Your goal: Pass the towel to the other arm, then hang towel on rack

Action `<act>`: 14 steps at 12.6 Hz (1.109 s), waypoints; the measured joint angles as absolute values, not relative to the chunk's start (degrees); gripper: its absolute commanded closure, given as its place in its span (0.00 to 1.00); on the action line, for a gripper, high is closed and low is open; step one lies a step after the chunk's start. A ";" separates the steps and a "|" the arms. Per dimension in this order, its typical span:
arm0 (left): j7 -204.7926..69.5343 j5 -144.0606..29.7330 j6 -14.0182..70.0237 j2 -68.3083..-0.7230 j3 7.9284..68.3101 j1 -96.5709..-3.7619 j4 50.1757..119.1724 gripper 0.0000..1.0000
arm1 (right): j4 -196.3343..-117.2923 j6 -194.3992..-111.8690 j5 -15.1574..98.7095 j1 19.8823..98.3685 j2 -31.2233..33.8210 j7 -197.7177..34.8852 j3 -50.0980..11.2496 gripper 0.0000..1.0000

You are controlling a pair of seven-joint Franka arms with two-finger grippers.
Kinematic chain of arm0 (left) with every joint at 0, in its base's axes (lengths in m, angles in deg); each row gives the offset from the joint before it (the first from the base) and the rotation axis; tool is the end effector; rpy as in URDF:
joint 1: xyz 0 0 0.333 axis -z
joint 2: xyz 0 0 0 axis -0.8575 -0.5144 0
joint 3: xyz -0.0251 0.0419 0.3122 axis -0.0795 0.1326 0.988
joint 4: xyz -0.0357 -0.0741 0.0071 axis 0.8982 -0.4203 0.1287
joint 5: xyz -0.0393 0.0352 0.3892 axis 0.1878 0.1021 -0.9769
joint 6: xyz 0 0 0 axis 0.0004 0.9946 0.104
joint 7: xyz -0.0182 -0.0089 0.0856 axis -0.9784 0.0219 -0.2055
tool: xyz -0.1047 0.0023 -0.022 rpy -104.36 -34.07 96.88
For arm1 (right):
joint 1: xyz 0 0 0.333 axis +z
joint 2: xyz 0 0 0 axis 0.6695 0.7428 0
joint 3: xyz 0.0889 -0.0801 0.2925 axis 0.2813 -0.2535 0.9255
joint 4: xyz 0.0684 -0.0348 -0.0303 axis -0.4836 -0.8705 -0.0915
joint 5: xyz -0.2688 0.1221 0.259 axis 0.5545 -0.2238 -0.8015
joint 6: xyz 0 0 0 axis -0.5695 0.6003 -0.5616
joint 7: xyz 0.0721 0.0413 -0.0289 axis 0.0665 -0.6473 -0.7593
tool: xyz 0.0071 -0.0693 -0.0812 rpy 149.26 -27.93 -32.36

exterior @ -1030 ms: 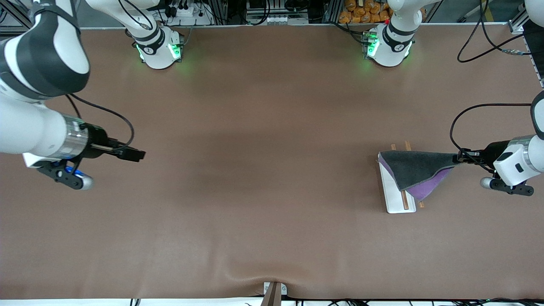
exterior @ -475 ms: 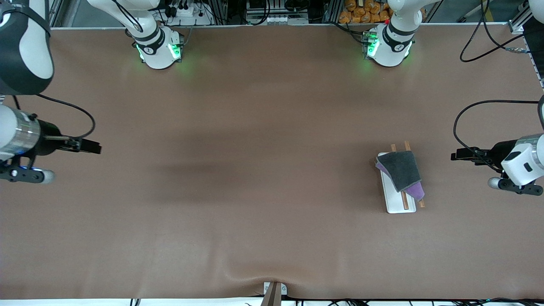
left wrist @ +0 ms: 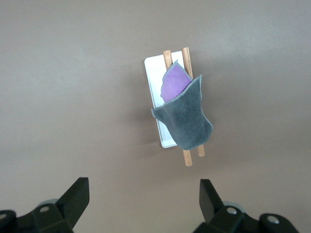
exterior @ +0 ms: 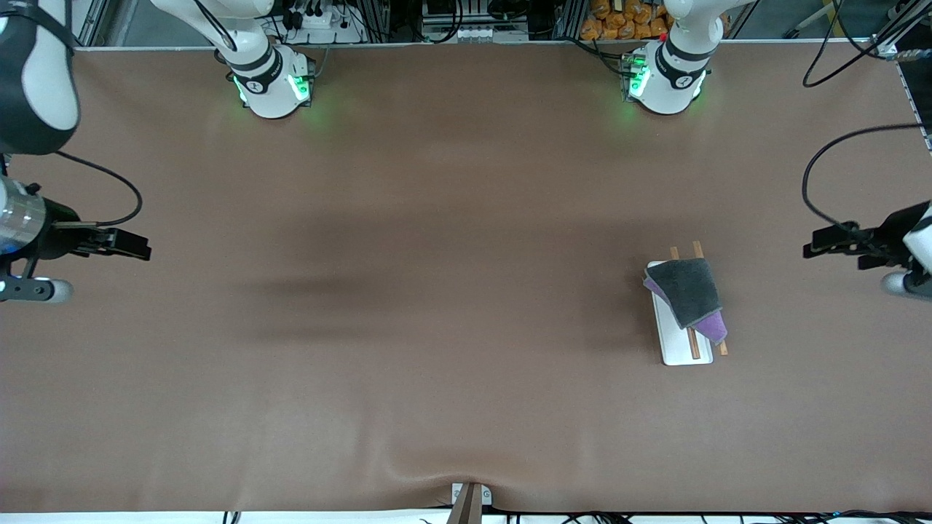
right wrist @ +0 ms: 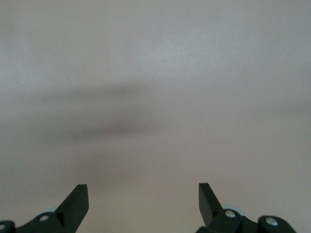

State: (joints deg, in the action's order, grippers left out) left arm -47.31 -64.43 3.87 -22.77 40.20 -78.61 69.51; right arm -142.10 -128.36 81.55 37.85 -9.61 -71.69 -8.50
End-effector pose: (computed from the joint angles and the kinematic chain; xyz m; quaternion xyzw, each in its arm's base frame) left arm 0.6211 0.0525 0.5372 0.9941 -0.0872 -0.0353 0.0544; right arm 0.6166 0.0028 0.5454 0.9981 -0.0286 -0.0520 0.0169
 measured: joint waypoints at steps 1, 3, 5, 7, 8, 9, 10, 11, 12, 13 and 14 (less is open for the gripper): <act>-49.02 -64.64 3.63 -21.75 40.08 -78.52 69.53 0.00 | -147.06 -131.16 81.55 37.85 -12.41 -71.69 -8.38 0.00; -54.87 -64.69 2.88 -20.39 39.36 -78.48 69.53 0.00 | -154.31 -133.91 81.55 37.85 -17.00 -71.68 -8.28 0.00; -59.18 -64.74 2.79 -19.67 37.72 -78.40 69.53 0.00 | -157.14 -134.29 81.55 37.86 -19.14 -71.68 -8.22 0.00; -60.12 -64.75 2.82 -19.36 36.30 -78.27 69.24 0.00 | -157.30 -134.42 81.54 37.86 -19.42 -71.68 -7.97 0.00; -60.12 -64.80 2.88 -19.36 35.90 -78.20 68.75 0.00 | -156.82 -134.84 81.54 37.87 -19.42 -71.68 -7.84 0.00; -60.12 -65.00 2.90 -19.36 35.86 -77.91 68.16 0.00 | -155.70 -134.97 81.34 37.87 -19.38 -71.68 -7.80 0.00; -60.12 -65.81 2.91 -19.35 36.42 -76.85 67.69 0.00 | -154.33 -134.62 81.04 37.87 -19.26 -71.73 -7.90 0.00; -60.20 -67.81 2.92 -19.31 38.31 -74.14 67.36 0.00 | -152.96 -133.65 80.88 37.87 -19.03 -71.95 -7.97 0.00; -60.55 -69.93 2.92 -19.08 41.25 -70.24 67.11 0.00 | -151.52 -132.63 80.88 37.95 -18.82 -72.02 -7.84 0.00; -61.63 -70.99 2.88 -18.41 44.39 -66.12 66.98 0.00 | -150.12 -131.30 80.90 38.38 -18.76 -71.86 -7.70 0.00; -63.05 -71.07 2.72 -17.52 46.48 -63.51 66.99 0.00 | -149.18 -130.35 80.91 38.82 -18.76 -71.54 -7.60 0.00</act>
State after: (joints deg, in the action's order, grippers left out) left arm -63.05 -71.07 2.72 -17.52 46.48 -63.51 66.99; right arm -149.18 -130.35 80.91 38.82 -18.76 -71.54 -7.60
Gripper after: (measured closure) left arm 0.000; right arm 0.000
